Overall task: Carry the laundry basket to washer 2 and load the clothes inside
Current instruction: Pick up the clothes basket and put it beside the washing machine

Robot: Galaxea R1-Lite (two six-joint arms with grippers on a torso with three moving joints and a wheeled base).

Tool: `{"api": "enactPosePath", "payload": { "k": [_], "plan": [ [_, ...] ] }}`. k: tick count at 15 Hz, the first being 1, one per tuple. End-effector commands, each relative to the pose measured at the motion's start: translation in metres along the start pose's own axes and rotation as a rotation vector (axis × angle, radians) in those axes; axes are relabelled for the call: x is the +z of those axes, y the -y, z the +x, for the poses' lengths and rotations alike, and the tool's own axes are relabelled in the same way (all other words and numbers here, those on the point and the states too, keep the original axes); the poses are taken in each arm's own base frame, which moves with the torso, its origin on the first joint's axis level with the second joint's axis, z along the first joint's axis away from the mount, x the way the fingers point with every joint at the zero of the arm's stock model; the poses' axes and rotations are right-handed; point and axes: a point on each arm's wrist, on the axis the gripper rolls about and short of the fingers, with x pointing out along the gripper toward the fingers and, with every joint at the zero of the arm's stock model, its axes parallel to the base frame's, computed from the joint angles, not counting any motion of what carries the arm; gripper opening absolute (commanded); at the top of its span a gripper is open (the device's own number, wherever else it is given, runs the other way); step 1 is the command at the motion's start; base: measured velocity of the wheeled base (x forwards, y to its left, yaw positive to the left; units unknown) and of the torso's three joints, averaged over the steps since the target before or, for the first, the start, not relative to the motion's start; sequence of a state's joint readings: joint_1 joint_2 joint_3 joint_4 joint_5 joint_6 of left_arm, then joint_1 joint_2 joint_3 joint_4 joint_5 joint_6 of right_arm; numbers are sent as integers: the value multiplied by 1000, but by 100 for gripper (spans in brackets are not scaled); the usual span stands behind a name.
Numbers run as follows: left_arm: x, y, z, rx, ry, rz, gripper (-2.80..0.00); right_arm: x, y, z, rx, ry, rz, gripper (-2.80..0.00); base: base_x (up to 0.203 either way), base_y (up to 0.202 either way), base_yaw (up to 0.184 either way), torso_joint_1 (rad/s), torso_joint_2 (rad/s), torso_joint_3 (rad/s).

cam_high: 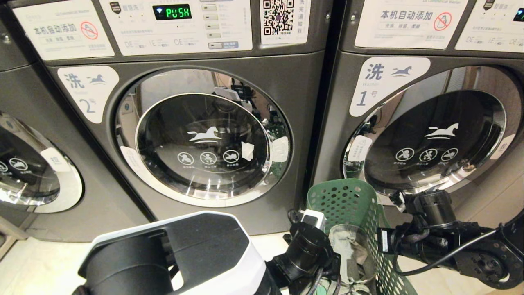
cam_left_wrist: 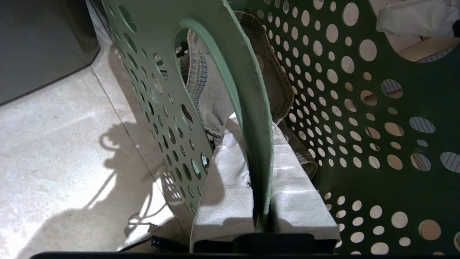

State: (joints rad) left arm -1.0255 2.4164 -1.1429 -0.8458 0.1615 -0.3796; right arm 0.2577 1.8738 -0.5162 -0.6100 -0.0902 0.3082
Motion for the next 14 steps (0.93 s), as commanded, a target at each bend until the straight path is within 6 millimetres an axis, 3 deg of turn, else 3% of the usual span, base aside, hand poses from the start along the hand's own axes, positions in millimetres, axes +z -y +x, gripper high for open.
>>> {"api": "enactPosePath", "payload": {
  "k": [1,14],
  "plan": [
    [0,3,1,-7,5,-1,-280,0,0,1,-1,1,3,-280,0,0,0,9,-1,-193],
    [-16,17,8,-28,-25,19,-280,-7,9,12,-29,20,-4,-280,0,0,0,2,3,-196]
  ]
}}
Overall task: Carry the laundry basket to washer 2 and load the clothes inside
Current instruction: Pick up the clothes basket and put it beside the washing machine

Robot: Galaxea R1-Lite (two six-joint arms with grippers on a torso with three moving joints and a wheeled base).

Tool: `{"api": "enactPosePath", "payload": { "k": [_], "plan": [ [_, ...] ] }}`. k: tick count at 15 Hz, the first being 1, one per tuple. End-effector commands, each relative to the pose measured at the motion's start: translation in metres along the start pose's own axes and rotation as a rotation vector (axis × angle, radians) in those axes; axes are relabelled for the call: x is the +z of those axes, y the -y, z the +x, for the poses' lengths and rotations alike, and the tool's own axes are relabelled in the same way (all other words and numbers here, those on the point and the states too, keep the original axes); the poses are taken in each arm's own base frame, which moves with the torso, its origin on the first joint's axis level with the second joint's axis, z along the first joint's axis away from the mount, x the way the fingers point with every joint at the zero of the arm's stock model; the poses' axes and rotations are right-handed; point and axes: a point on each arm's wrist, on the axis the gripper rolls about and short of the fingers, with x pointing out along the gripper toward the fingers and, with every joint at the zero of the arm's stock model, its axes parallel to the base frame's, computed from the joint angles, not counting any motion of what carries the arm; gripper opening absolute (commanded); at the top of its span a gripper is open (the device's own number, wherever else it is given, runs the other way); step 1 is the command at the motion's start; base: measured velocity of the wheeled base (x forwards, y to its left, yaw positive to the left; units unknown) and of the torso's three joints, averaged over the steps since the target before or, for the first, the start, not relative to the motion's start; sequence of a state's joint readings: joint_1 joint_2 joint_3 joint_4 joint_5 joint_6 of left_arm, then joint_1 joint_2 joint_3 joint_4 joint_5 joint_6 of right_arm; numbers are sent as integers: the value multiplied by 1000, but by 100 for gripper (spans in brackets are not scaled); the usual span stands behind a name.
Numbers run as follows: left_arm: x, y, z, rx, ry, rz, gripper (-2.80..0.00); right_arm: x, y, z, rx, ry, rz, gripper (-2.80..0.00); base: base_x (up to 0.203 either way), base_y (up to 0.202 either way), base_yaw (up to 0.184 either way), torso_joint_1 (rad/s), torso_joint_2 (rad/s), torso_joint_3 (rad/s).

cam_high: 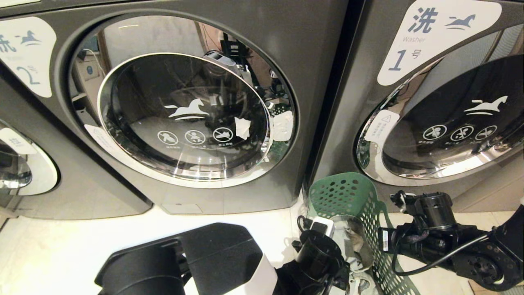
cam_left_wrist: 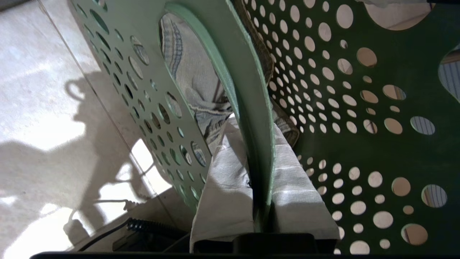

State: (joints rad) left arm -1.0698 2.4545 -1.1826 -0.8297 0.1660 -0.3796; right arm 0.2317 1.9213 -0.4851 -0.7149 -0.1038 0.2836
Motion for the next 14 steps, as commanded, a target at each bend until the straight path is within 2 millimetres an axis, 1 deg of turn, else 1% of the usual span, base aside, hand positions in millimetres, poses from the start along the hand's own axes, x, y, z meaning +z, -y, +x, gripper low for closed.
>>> {"api": "enactPosePath", "payload": {
  "k": [1,6,12,14],
  "plan": [
    [-2,0,2,1,-1,-2,-280,-5,2,3,-7,-17,1,-280,0,0,0,0,10,-197],
    [-11,-2,6,8,-20,2,-280,-10,4,7,-24,-31,2,-280,0,0,0,2,4,-195],
    [-12,-2,7,7,-19,3,-280,-17,7,8,-38,-59,2,-280,0,0,0,2,3,-198],
    [-10,0,7,6,-5,4,-280,-19,8,7,-52,-64,3,-280,0,0,0,0,5,-87]
  ]
}}
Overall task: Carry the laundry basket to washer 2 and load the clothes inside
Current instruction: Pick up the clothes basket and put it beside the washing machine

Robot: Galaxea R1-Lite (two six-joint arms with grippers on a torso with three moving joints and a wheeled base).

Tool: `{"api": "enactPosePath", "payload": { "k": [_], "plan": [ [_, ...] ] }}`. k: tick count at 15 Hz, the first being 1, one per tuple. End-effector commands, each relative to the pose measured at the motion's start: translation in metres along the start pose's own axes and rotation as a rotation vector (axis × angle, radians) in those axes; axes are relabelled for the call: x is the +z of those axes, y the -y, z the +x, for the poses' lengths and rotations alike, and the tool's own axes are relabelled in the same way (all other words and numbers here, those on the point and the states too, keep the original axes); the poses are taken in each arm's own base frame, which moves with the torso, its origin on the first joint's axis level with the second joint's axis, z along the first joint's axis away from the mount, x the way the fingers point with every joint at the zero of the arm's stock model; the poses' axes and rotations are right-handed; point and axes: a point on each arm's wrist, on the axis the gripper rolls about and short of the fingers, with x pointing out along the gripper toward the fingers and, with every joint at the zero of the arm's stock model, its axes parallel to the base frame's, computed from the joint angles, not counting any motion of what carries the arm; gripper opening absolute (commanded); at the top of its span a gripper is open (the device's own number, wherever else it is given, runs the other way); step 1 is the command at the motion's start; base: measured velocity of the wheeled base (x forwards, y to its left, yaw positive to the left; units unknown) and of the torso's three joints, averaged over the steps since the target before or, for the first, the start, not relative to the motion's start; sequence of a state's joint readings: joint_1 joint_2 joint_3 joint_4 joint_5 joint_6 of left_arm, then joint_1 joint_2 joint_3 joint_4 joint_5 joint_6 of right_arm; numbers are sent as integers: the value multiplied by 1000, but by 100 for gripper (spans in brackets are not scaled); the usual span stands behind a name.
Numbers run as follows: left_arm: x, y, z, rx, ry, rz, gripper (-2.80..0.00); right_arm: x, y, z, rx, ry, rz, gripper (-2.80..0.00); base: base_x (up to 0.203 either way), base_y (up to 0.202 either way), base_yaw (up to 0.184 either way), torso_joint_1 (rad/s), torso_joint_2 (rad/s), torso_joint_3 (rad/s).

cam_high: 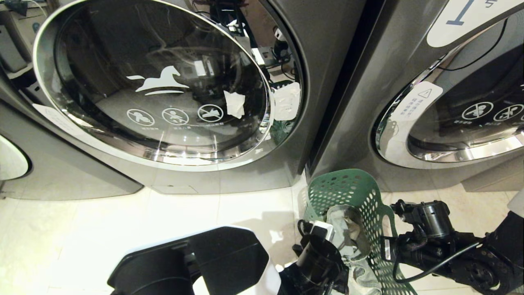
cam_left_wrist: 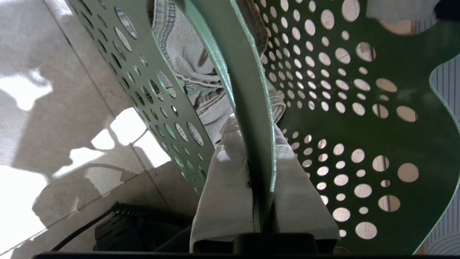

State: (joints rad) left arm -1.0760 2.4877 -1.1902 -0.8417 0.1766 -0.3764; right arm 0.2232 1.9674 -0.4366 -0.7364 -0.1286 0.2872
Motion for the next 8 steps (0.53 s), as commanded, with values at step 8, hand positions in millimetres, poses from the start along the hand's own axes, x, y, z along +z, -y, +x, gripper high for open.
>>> {"api": "enactPosePath", "payload": {
  "k": [8],
  "plan": [
    [-6,3,5,28,8,38,-280,-11,3,6,-34,-44,4,-280,0,0,0,0,0,-5]
  ]
}}
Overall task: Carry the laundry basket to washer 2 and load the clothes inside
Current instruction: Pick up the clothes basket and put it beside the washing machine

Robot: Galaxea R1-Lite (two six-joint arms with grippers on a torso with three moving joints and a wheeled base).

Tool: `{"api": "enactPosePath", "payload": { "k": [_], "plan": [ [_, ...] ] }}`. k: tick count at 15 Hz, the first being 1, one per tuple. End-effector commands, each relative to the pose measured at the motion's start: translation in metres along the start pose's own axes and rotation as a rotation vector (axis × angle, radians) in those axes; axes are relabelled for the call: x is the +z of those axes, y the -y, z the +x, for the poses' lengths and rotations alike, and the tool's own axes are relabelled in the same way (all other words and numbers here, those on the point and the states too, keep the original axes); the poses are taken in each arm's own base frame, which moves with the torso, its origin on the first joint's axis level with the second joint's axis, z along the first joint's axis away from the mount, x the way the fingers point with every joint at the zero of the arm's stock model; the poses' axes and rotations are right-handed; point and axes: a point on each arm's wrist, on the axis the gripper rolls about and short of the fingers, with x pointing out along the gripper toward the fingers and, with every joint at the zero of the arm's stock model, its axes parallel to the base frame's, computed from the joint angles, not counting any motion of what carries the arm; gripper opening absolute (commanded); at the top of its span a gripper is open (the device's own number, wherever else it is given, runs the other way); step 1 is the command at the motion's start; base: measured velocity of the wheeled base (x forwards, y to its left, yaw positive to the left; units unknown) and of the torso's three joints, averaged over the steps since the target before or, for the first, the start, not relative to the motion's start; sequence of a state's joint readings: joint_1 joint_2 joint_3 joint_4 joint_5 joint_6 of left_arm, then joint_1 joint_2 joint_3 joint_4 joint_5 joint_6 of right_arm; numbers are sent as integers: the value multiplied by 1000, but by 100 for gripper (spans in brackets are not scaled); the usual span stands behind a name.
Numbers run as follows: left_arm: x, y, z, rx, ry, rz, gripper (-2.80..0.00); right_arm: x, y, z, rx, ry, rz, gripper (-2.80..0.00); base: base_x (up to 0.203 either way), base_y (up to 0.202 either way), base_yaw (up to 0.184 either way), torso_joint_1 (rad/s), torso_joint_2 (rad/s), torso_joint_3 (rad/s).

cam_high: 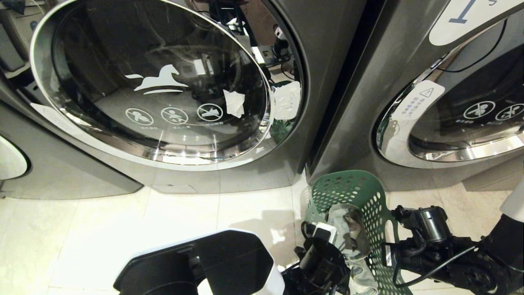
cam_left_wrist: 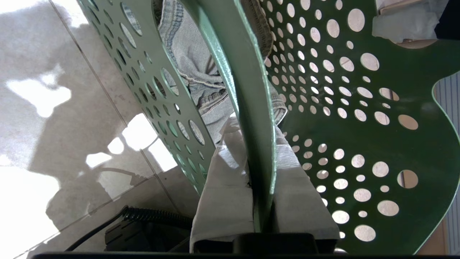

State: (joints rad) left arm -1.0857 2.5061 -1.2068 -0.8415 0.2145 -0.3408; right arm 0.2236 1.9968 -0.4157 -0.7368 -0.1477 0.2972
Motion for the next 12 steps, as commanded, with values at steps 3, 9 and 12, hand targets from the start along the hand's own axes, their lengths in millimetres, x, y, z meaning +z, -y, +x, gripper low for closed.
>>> {"api": "enactPosePath", "payload": {
  "k": [3,9,12],
  "plan": [
    [-3,0,4,19,4,-3,-280,1,0,-2,-1,9,3,-280,0,0,0,0,0,0],
    [-8,1,6,24,-3,0,-280,1,0,-3,-2,14,2,-280,0,0,0,0,0,0],
    [-9,3,6,18,-3,0,-280,1,0,0,21,88,10,-280,0,0,0,0,0,0]
  ]
}}
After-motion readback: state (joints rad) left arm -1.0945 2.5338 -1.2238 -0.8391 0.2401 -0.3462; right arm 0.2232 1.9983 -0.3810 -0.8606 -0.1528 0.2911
